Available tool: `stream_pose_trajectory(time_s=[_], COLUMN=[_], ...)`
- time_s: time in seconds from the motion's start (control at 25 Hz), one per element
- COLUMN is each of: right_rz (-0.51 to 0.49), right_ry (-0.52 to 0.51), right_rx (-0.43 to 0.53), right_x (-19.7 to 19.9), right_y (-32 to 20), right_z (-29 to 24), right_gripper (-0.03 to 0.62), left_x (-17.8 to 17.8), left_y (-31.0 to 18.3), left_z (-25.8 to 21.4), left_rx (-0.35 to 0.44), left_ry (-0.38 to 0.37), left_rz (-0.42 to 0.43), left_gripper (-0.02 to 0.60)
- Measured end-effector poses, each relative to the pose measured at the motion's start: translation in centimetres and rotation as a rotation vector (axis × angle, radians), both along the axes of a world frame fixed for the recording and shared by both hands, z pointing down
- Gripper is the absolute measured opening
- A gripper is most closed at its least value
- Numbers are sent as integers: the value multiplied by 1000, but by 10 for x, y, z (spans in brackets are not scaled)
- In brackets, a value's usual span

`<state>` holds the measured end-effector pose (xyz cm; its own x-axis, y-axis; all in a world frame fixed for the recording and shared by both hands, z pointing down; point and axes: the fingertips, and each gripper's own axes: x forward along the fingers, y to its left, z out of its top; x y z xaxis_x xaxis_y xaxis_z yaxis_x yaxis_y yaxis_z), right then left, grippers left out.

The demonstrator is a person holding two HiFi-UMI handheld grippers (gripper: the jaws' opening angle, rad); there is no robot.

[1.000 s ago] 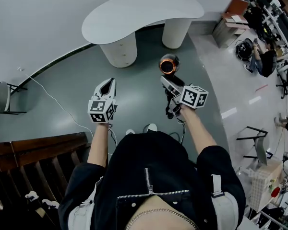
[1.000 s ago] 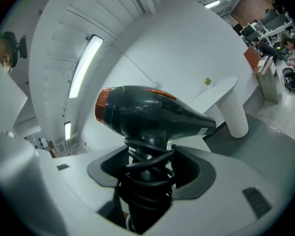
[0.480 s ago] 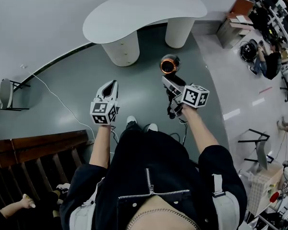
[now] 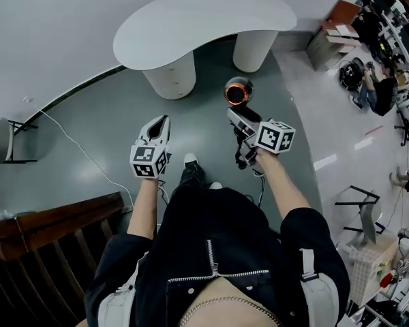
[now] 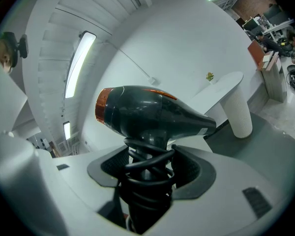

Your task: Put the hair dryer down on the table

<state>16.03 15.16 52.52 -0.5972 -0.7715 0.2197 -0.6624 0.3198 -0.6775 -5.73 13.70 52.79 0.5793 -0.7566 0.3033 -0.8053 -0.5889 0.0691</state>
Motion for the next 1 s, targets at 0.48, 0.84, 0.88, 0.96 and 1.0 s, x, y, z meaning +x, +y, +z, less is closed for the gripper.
stream_pose_trajectory(time_s=[0.48,0.84,0.88,0.96,1.0], right_rz=[27,42,43,38,36], right_ry=[12,37,36,34,35], right_rx=[1,19,25,26,24], right_x=[-32,-57,-61,-69,-72], right_y=[-115,-193,-198,-207,-210], right_z=[-14,-15,-17,-17,-16], right_gripper=[268,268,268,268,269], left_x=[-22,-48,-51,-57,-61], left_y=[-126,-206,-211,-220,-225], left_z=[-9,-5,-6,-6,-7], left_rx=[16,23,24,26,26], left_ry=[9,21,22,25,26], left_rz=[52,61,62,61,59], left_gripper=[25,25,25,25,25])
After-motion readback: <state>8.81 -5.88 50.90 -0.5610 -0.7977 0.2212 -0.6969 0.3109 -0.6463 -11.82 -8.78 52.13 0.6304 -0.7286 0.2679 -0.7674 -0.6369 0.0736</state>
